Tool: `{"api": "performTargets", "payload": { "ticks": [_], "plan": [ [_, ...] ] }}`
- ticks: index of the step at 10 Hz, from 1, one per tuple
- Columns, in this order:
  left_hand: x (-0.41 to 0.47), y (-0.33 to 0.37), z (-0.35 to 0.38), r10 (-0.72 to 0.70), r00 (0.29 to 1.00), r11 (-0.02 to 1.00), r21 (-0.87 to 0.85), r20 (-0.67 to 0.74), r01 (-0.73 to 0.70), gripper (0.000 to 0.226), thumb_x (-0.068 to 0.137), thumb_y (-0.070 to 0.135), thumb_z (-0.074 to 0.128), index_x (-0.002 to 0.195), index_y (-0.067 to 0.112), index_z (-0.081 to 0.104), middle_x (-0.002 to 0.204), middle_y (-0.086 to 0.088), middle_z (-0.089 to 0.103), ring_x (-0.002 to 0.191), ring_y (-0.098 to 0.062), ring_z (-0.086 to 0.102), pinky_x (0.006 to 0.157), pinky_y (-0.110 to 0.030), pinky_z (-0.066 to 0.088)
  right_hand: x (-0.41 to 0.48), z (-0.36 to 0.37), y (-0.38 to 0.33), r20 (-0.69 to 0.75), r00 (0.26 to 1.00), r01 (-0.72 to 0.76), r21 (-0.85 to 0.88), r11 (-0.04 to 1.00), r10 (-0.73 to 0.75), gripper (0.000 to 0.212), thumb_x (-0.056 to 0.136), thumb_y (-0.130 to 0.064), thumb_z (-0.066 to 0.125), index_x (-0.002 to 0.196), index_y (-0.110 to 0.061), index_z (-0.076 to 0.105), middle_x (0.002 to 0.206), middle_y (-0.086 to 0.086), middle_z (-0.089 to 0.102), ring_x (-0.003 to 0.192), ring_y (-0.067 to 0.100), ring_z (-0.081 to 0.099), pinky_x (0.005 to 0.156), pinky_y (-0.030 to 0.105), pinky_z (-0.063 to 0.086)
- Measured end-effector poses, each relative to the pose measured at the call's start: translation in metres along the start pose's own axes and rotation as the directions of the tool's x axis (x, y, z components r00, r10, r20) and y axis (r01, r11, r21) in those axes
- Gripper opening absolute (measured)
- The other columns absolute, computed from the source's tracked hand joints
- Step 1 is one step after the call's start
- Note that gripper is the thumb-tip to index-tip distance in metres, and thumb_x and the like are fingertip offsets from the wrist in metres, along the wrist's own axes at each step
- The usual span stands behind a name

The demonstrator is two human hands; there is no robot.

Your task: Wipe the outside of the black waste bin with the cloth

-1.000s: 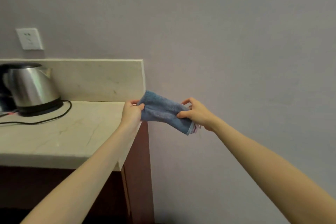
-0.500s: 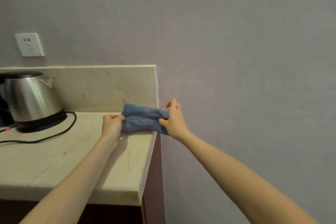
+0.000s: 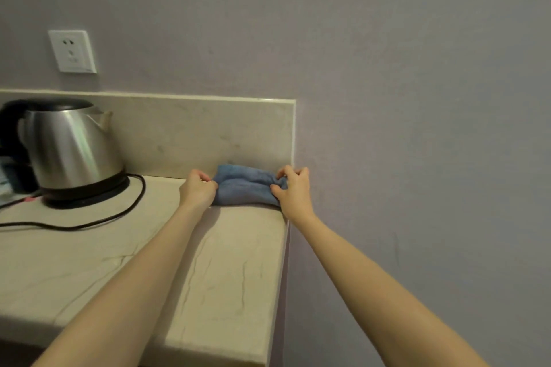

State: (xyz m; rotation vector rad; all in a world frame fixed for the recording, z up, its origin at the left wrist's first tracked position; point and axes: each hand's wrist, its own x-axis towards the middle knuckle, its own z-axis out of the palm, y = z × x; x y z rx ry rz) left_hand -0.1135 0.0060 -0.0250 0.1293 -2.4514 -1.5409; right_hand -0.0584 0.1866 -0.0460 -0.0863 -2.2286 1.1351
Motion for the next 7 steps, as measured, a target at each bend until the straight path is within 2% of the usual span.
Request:
{"api": "performTargets", "payload": {
  "ticks": [1, 2, 3, 4, 5, 6, 7],
  "plan": [
    [0.007, 0.000, 0.006, 0.033, 0.999, 0.999, 0.039, -0.006, -0.032, 0.009, 0.080, 0.006, 0.055, 0.080, 0.016, 0.055, 0.100, -0.018, 0.067, 0.093, -0.034, 0.058, 0.077, -0.035, 0.042, 0.007, 0.001, 0.004, -0.015, 0.999, -0.039, -0.007, 0.999, 0.039, 0.013, 0.084, -0.013, 0.064, 0.092, -0.005, 0.059, 0.099, 0.009, 0.036, 0.068, 0.009, 0.040, 0.067, 0.020, 0.037],
    [0.011, -0.001, 0.007, 0.054, 0.999, 0.997, 0.050, -0.006, -0.053, 0.012, 0.082, 0.007, 0.054, 0.083, 0.012, 0.066, 0.102, -0.017, 0.069, 0.099, -0.034, 0.059, 0.082, -0.034, 0.043, 0.006, 0.000, 0.011, 0.016, 0.994, -0.111, -0.060, 0.992, 0.112, 0.023, 0.087, -0.030, 0.061, 0.103, -0.014, 0.064, 0.106, 0.012, 0.041, 0.091, 0.026, 0.046, 0.082, 0.031, 0.040],
    [0.012, -0.004, 0.006, 0.058, 0.998, 0.997, 0.044, -0.005, -0.058, 0.014, 0.084, 0.013, 0.056, 0.088, 0.011, 0.069, 0.102, -0.015, 0.069, 0.096, -0.032, 0.058, 0.078, -0.031, 0.040, 0.007, -0.007, 0.016, 0.126, 0.968, -0.204, -0.111, 0.973, 0.218, 0.033, 0.091, -0.047, 0.048, 0.116, -0.029, 0.062, 0.120, 0.015, 0.044, 0.115, 0.034, 0.036, 0.092, 0.035, 0.029],
    [0.004, -0.005, 0.005, 0.062, 0.998, 0.997, 0.047, -0.021, -0.061, 0.016, 0.085, 0.017, 0.056, 0.091, 0.011, 0.069, 0.103, -0.016, 0.070, 0.088, -0.028, 0.055, 0.076, -0.030, 0.040, 0.007, -0.023, 0.016, 0.286, 0.914, -0.278, -0.072, 0.958, 0.286, 0.039, 0.095, -0.048, 0.033, 0.125, -0.034, 0.054, 0.133, 0.016, 0.045, 0.127, 0.036, 0.033, 0.107, 0.041, 0.019],
    [-0.006, -0.001, 0.008, 0.026, 0.998, 0.995, 0.101, -0.060, -0.020, 0.022, 0.085, 0.021, 0.055, 0.102, 0.015, 0.068, 0.113, -0.016, 0.066, 0.104, -0.035, 0.057, 0.092, -0.039, 0.042, 0.001, -0.043, 0.013, 0.388, 0.883, -0.301, 0.040, 0.953, 0.263, 0.044, 0.099, -0.042, 0.031, 0.137, -0.025, 0.045, 0.144, 0.006, 0.043, 0.130, 0.026, 0.038, 0.108, 0.040, 0.027],
    [-0.022, 0.012, 0.011, -0.017, 0.995, 0.972, 0.231, -0.094, 0.038, 0.034, 0.084, 0.025, 0.055, 0.116, 0.017, 0.063, 0.127, -0.014, 0.056, 0.118, -0.037, 0.049, 0.100, -0.043, 0.031, -0.006, -0.069, 0.005, 0.445, 0.836, -0.387, 0.067, 0.920, 0.320, 0.047, 0.099, -0.041, 0.032, 0.140, -0.018, 0.040, 0.142, 0.005, 0.042, 0.115, 0.021, 0.044, 0.090, 0.034, 0.036],
    [-0.034, 0.033, 0.016, 0.056, 0.996, 0.978, 0.204, -0.073, -0.040, 0.036, 0.085, 0.023, 0.055, 0.119, 0.013, 0.060, 0.131, -0.014, 0.054, 0.122, -0.034, 0.049, 0.102, -0.042, 0.032, -0.007, -0.096, 0.003, 0.447, 0.803, -0.465, 0.056, 0.883, 0.394, 0.056, 0.096, -0.050, 0.033, 0.137, -0.014, 0.043, 0.135, 0.011, 0.047, 0.106, 0.024, 0.049, 0.087, 0.036, 0.040]
  ]
}}
